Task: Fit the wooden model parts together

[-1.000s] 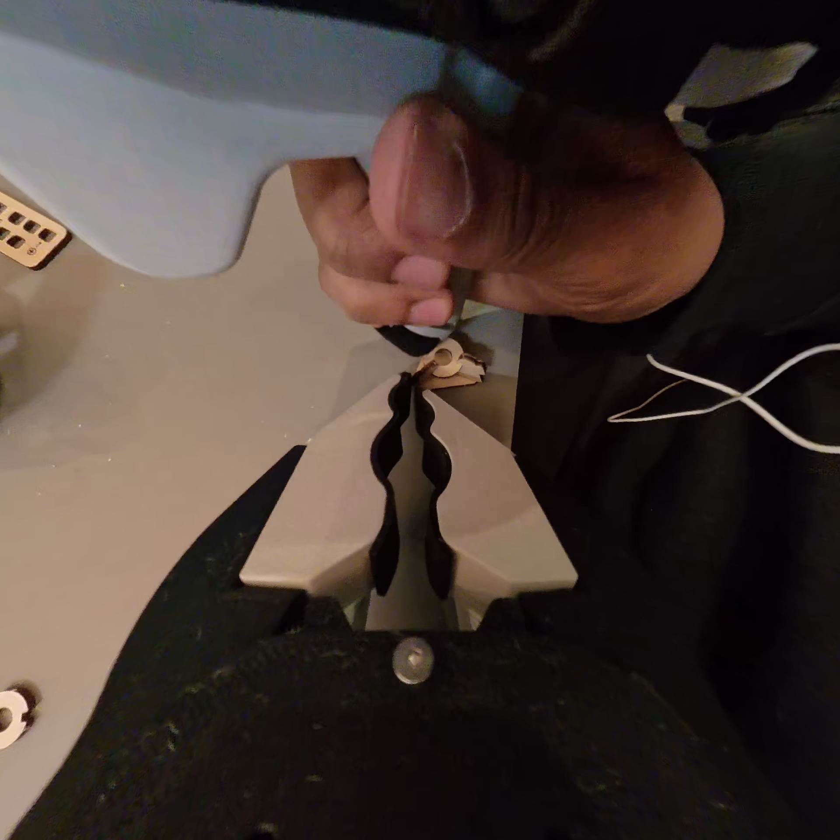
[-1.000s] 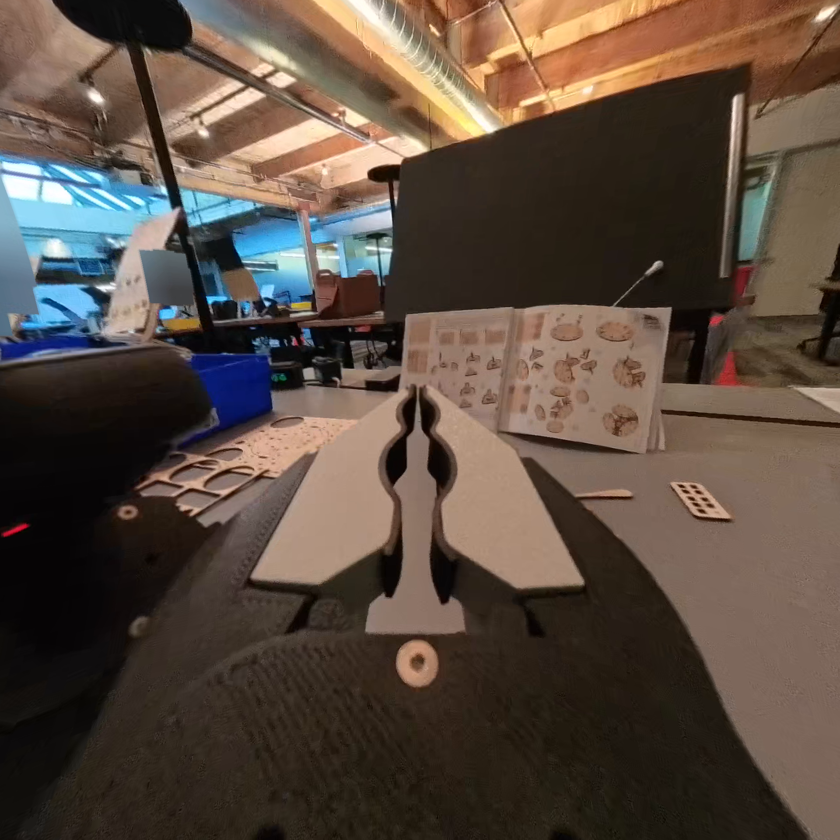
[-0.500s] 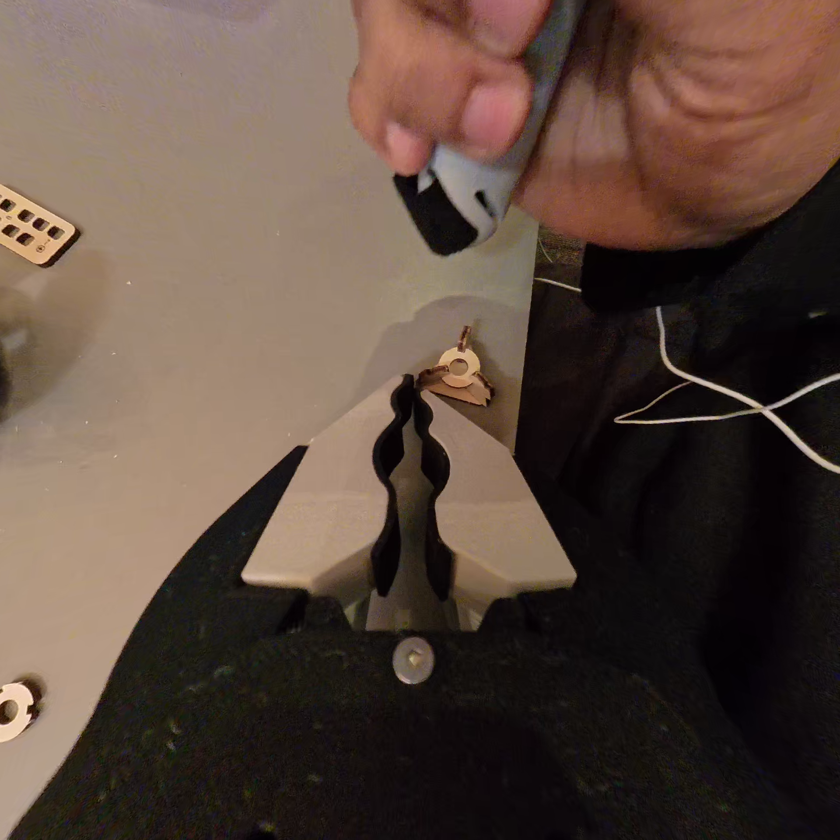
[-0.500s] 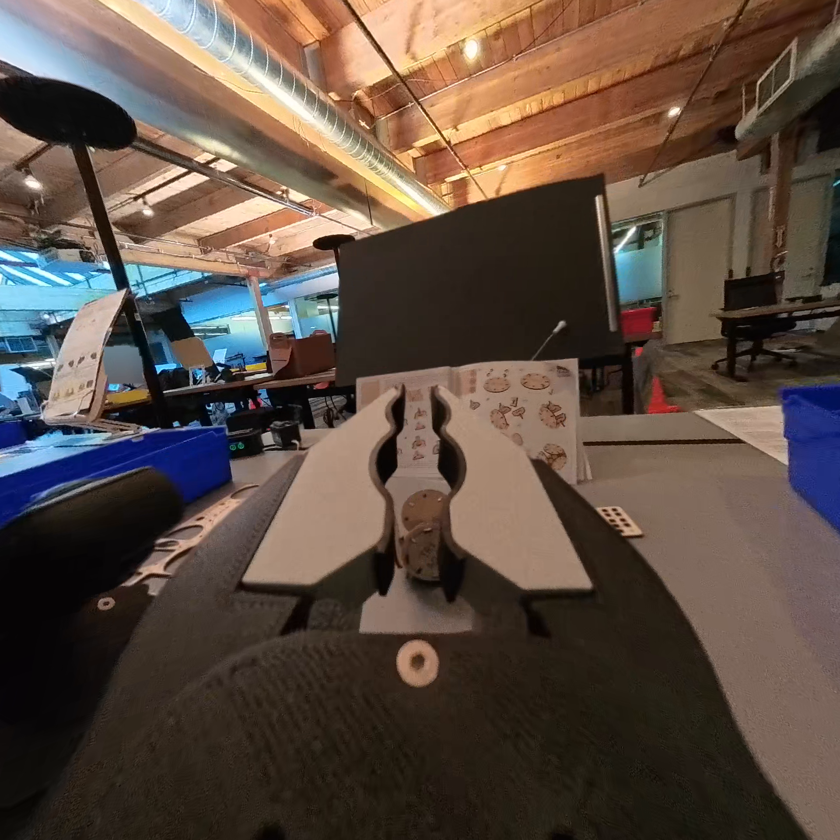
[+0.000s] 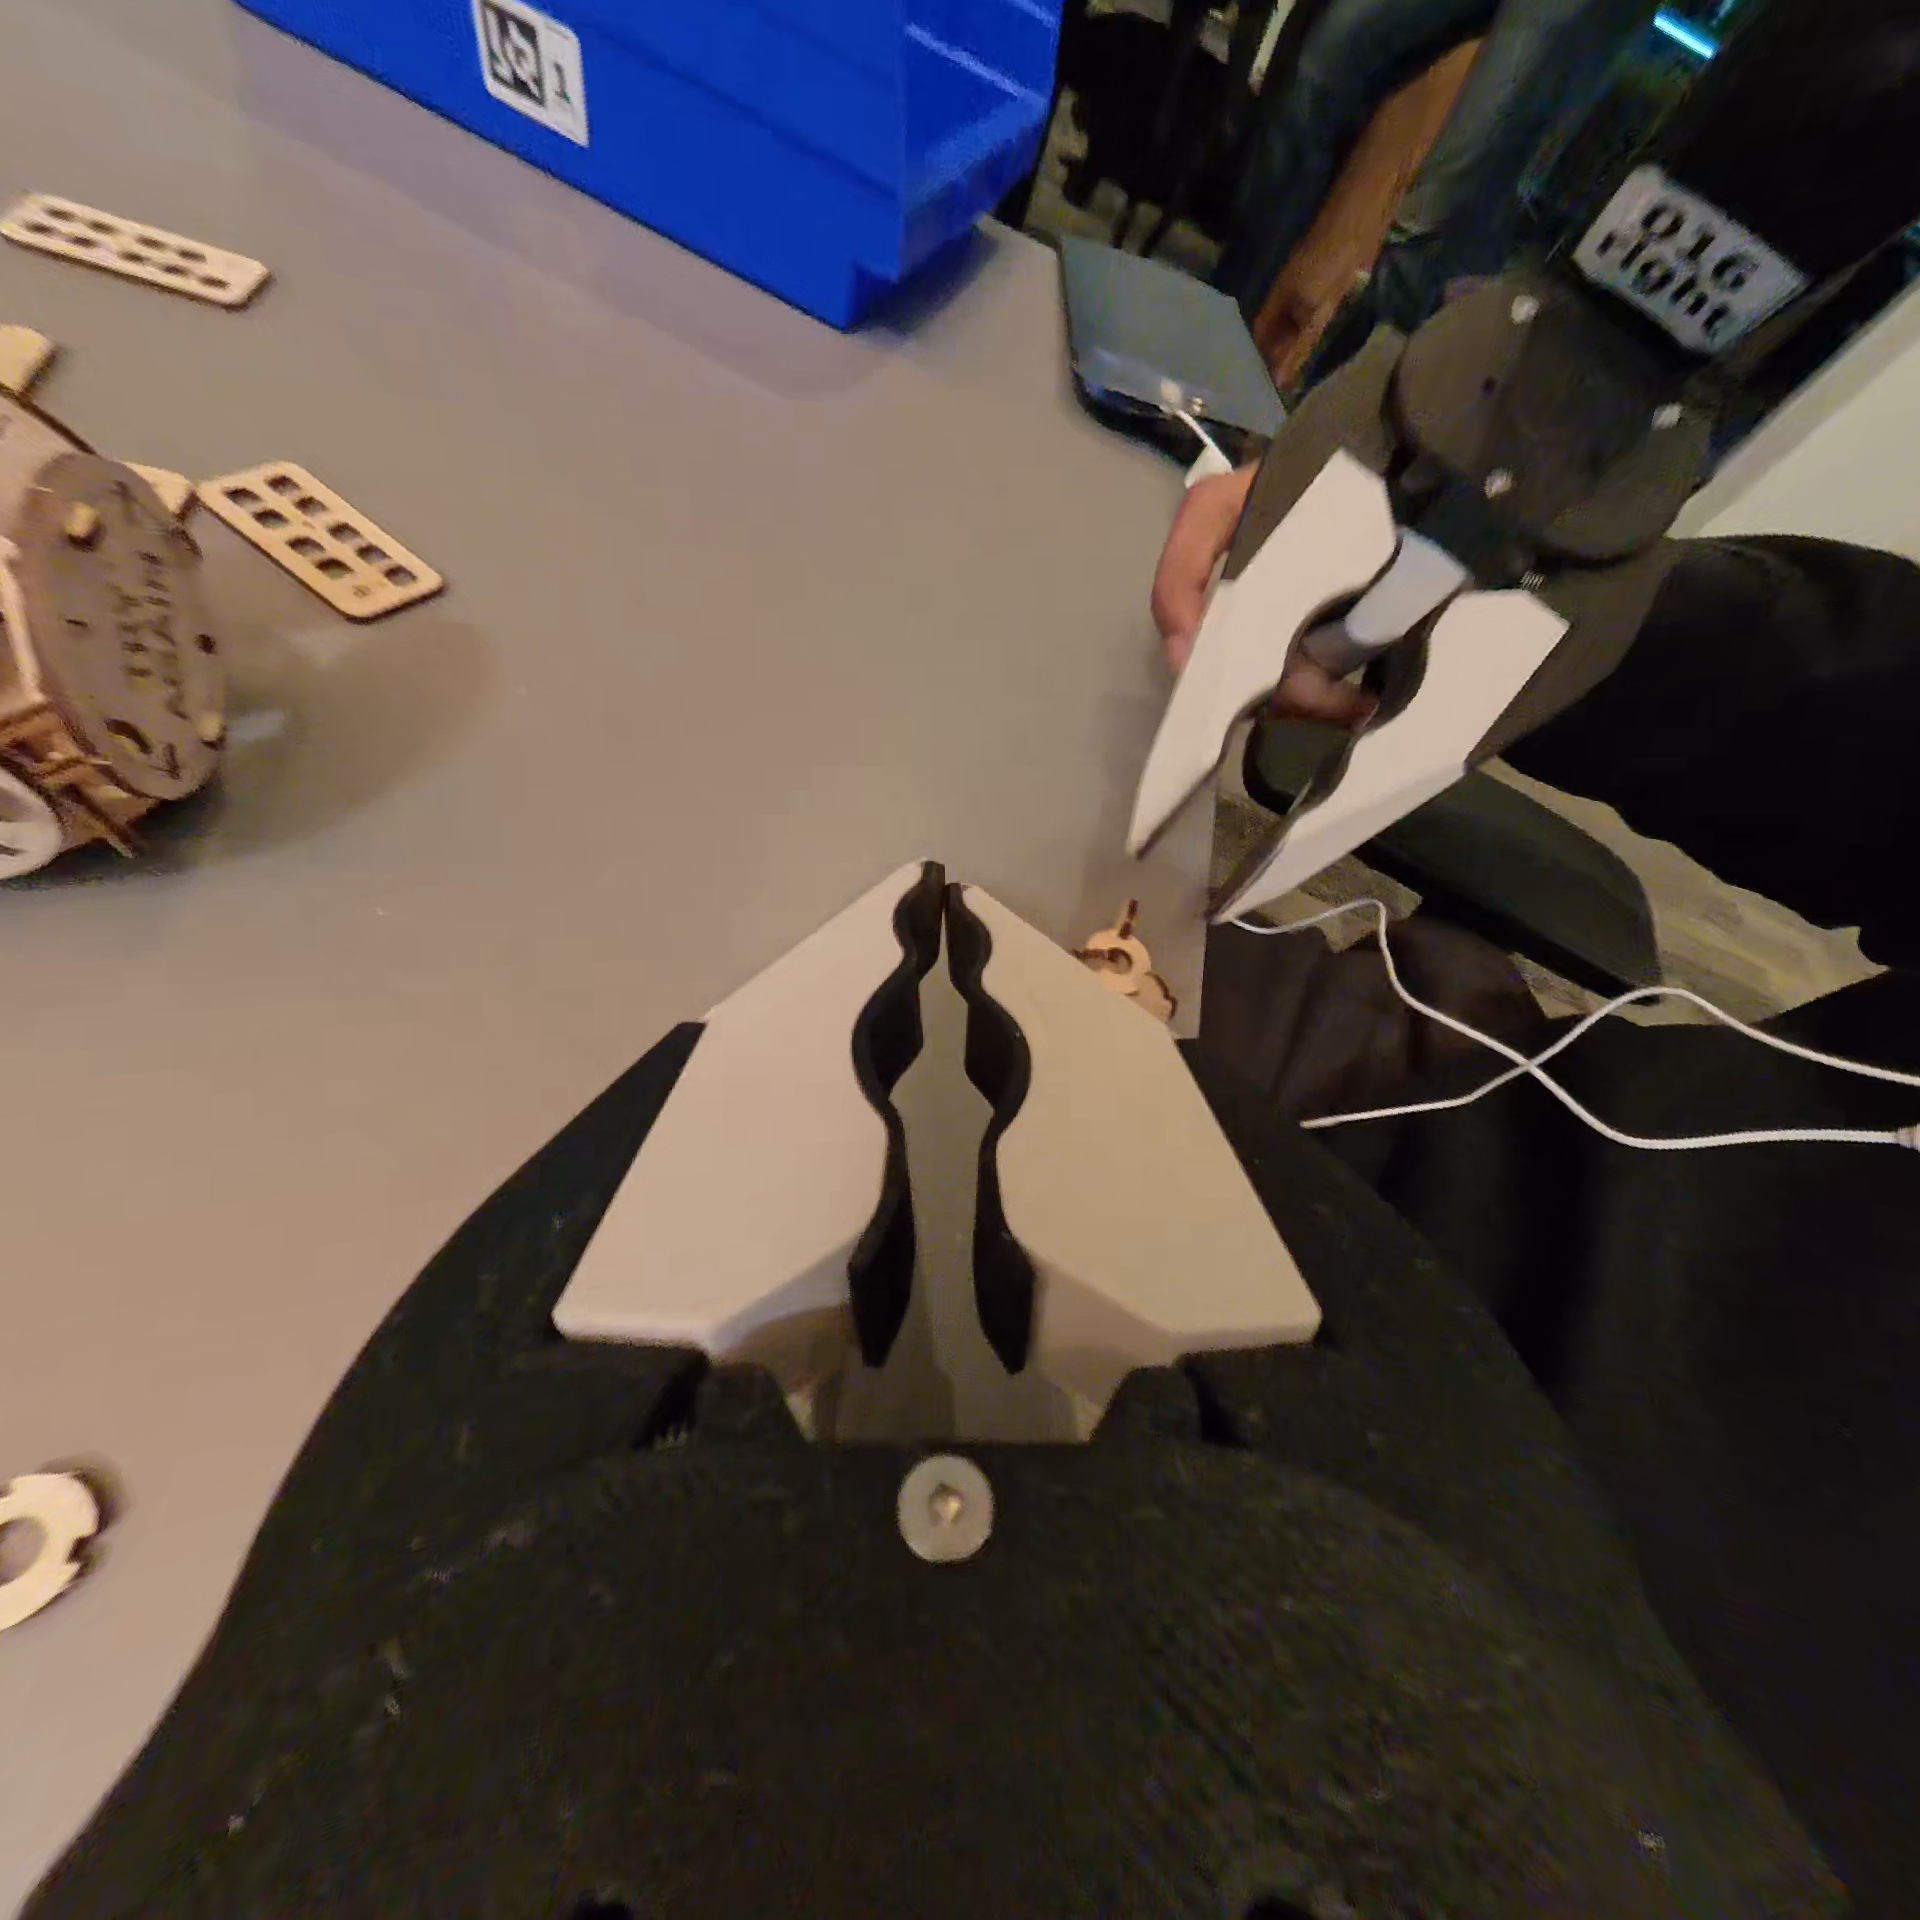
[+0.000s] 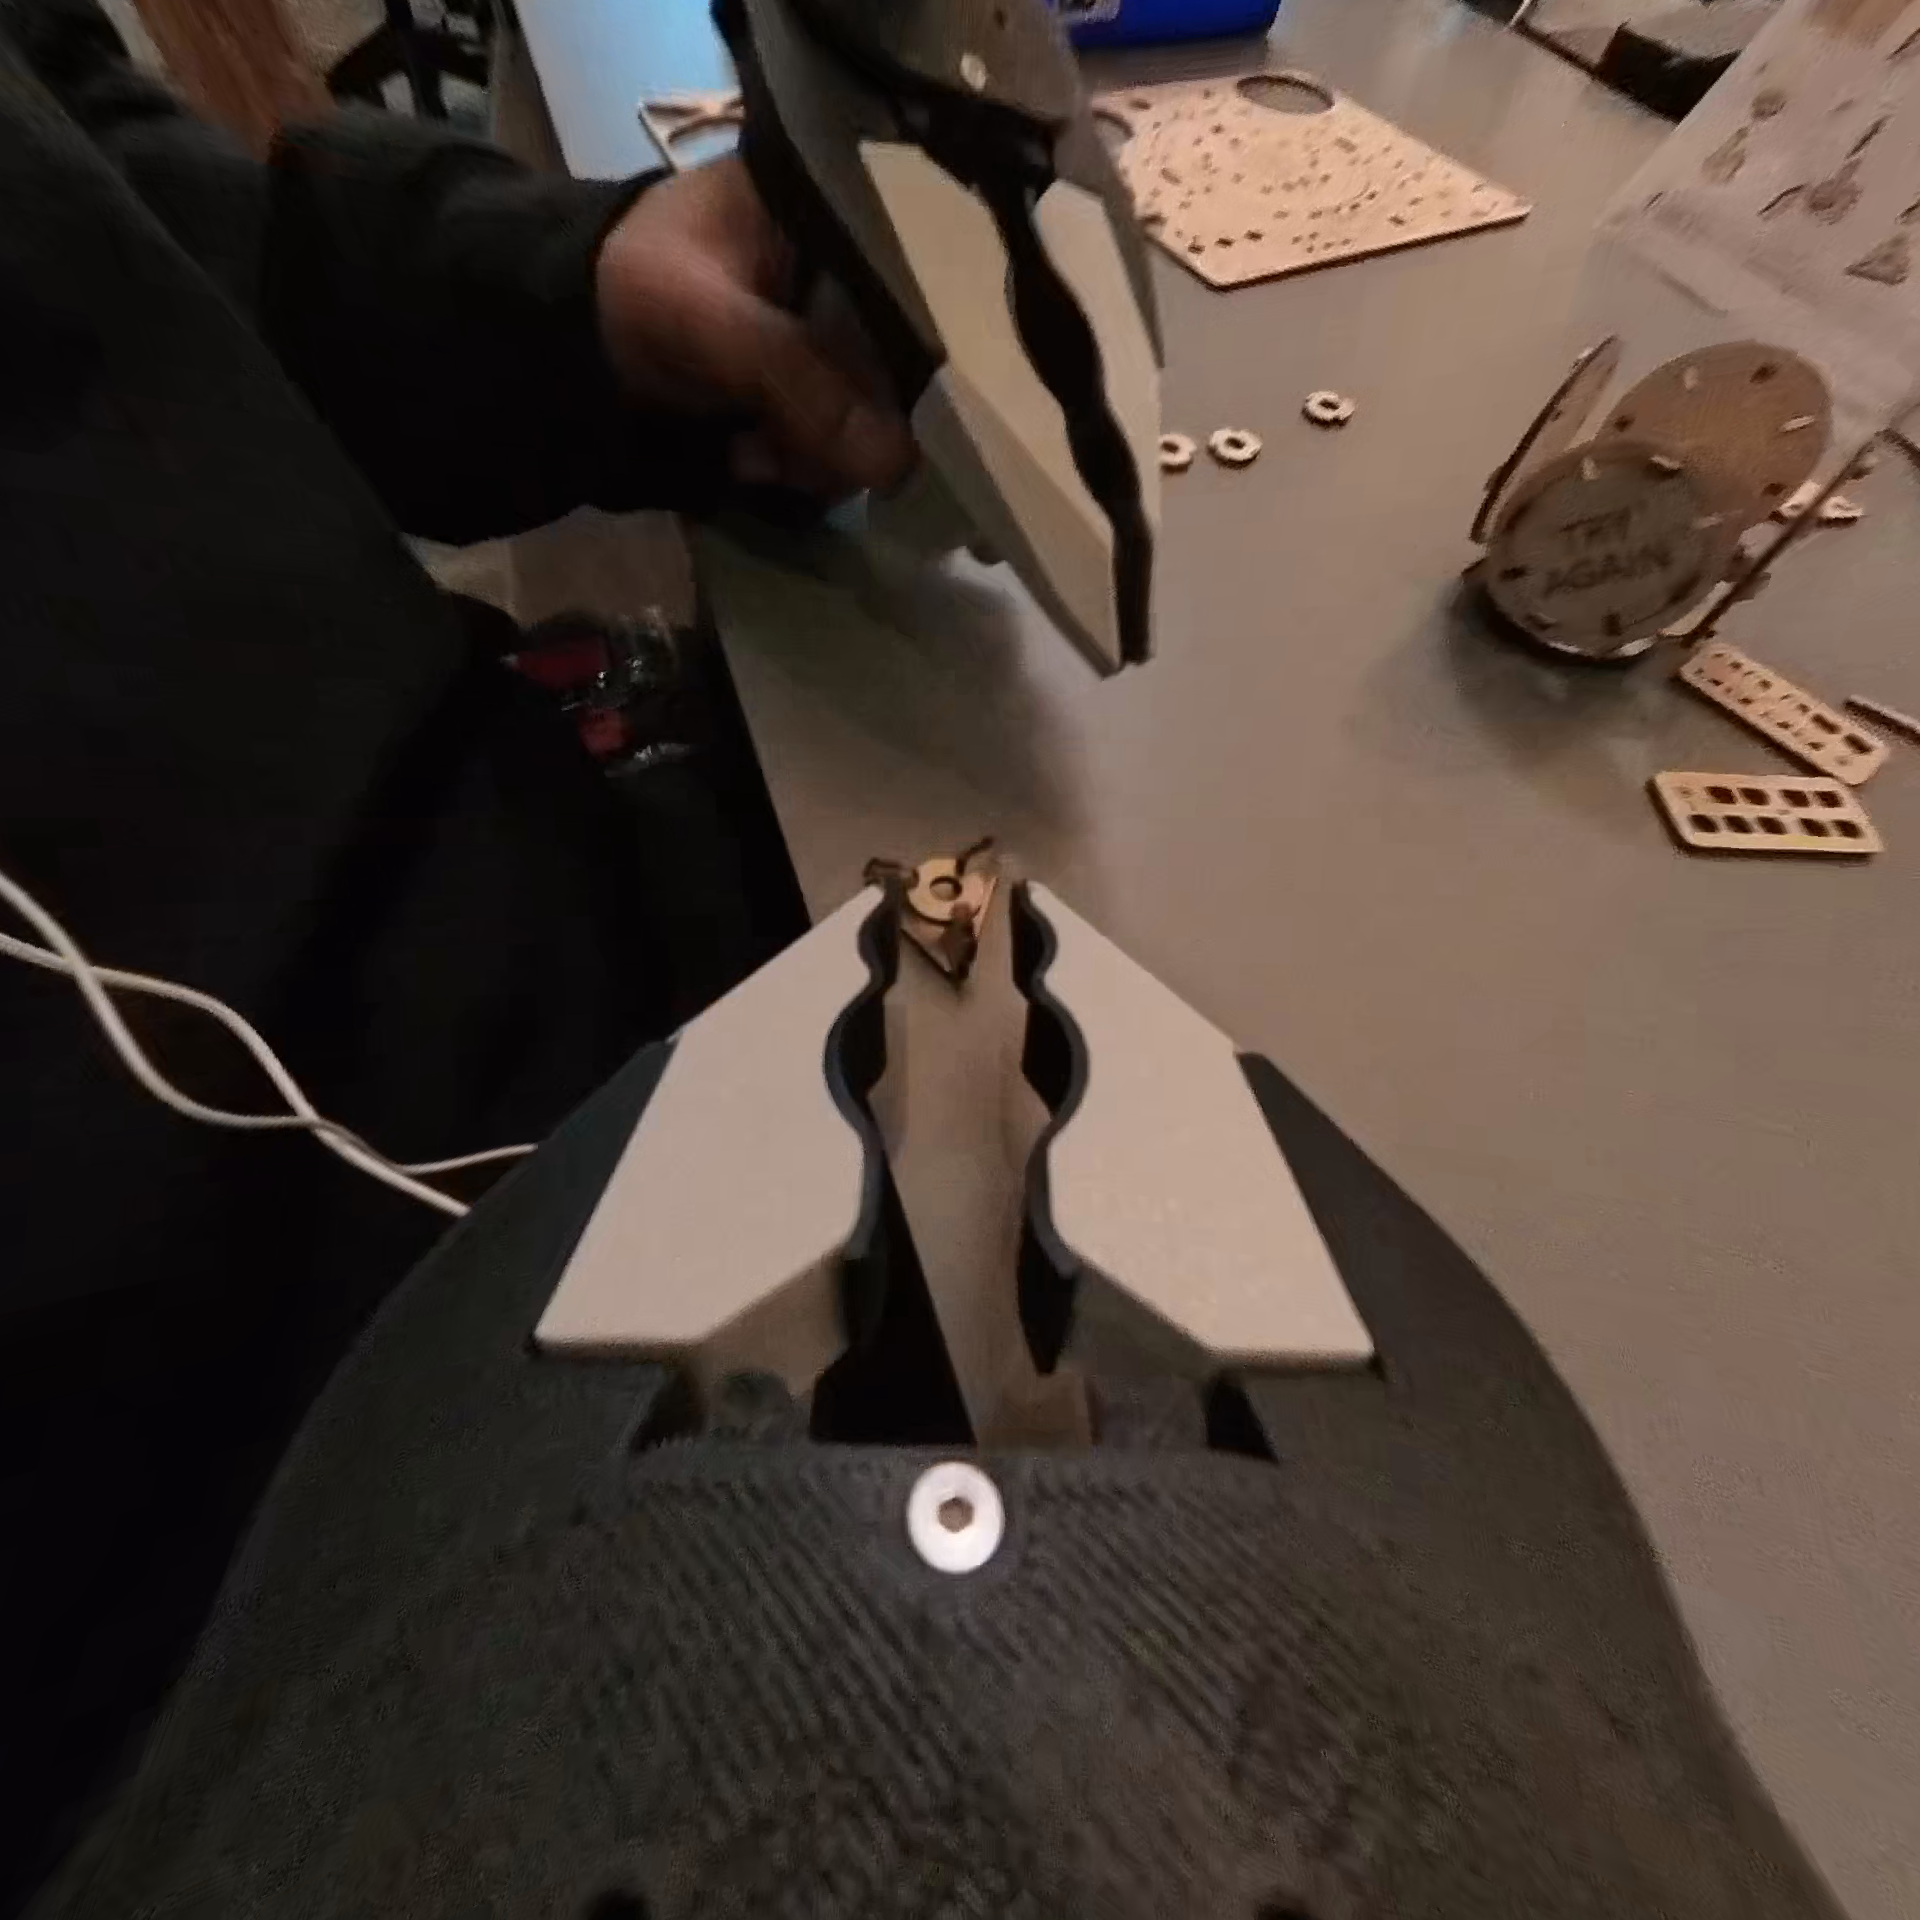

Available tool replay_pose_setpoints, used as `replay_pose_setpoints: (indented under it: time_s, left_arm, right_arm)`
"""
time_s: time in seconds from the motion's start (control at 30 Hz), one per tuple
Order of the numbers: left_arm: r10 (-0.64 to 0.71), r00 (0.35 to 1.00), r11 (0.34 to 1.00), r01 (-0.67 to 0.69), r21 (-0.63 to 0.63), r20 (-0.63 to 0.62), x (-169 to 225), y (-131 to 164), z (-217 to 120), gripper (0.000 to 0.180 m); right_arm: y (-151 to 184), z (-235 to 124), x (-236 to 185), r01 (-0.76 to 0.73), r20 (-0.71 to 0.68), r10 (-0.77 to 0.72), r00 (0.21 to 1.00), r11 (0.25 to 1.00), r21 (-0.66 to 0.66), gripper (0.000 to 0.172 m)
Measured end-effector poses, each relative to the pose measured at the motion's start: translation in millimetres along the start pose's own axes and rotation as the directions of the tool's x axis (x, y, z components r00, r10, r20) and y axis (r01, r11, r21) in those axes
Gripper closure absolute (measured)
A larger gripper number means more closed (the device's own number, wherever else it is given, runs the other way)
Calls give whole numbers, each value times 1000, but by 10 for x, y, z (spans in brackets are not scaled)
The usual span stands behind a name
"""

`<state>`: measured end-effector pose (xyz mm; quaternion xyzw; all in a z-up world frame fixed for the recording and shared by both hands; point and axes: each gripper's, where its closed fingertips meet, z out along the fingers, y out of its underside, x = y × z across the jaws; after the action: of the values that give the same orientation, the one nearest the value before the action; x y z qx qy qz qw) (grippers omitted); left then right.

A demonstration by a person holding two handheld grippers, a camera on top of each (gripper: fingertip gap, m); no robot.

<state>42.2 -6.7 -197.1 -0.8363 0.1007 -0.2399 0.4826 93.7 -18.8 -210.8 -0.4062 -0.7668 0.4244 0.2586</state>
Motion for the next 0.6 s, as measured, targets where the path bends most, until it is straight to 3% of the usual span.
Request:
replay_pose_setpoints:
  time_s: [0.13,0.27,0.37,0.47,0.6]
  left_arm:
    - [17,1000,999,-17,48,3,-46,-84,-32,180]
    - [104,992,992,-109,67,65,-189,-156,-103,180]
    - [190,970,978,-201,60,153,-422,-308,-221,180]
    - [287,937,946,-311,95,201,-652,-636,-379,179]
    - [408,854,879,-462,114,322,-1050,-1077,-556,180]
  right_arm:
    - [208,178,-62,27,138,-2,990,984,-175,158]
    - [64,235,155,98,175,-70,982,982,-160,171]
    - [-273,231,513,133,146,-129,981,991,-18,171]
    - [-746,144,974,113,123,-141,982,972,206,171]
    - [-1317,-9,1612,61,87,-119,989,865,499,171]
